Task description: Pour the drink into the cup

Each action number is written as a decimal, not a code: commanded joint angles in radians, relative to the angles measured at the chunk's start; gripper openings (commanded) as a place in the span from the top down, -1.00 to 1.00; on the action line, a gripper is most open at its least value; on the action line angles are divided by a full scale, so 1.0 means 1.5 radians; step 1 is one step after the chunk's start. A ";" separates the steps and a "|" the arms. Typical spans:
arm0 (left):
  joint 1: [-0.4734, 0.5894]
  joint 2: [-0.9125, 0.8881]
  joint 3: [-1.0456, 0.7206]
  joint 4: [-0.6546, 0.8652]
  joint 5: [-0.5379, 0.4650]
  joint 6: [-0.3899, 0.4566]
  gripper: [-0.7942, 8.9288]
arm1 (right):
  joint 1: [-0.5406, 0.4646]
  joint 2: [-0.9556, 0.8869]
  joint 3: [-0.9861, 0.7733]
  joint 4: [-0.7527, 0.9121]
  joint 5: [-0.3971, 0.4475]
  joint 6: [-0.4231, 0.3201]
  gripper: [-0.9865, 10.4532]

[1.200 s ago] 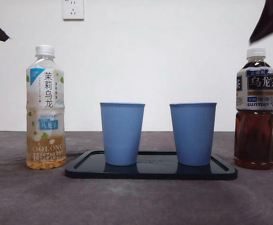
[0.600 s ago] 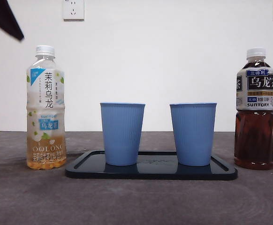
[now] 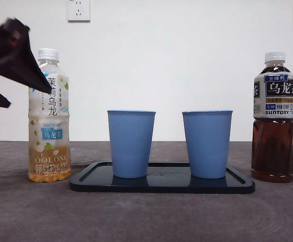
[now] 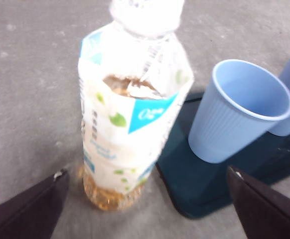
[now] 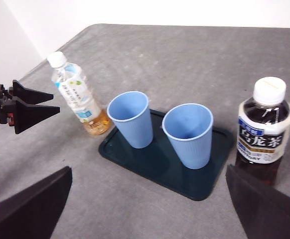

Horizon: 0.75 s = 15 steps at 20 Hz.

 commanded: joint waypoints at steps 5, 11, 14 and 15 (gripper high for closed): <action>-0.003 0.140 0.000 0.160 -0.027 -0.001 -0.19 | 0.003 0.003 0.010 0.007 0.004 -0.009 -0.04; -0.003 0.230 0.000 0.276 -0.035 -0.001 -0.19 | 0.003 0.003 0.010 0.007 0.024 -0.010 -0.04; -0.003 0.255 0.000 0.308 -0.035 -0.001 -0.19 | 0.003 0.003 0.010 0.007 0.032 -0.009 -0.04; -0.003 0.260 0.000 0.314 -0.035 -0.002 -0.19 | 0.003 0.003 0.010 0.007 0.037 -0.009 -0.04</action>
